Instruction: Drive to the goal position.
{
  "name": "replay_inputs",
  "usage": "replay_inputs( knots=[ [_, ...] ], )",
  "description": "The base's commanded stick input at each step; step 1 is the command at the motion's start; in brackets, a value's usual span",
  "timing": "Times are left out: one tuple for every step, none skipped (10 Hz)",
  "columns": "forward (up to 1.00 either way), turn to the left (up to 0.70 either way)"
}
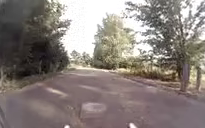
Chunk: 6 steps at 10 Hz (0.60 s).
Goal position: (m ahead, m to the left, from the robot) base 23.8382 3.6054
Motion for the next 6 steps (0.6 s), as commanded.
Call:
replay_inputs(
  knots=[
    [0.7, 0.0],
    [0.7, 0.0],
    [0.7, 0.0],
    [0.7, 0.0],
    [0.7, 0.0],
    [0.7, 0.0]
  ],
)
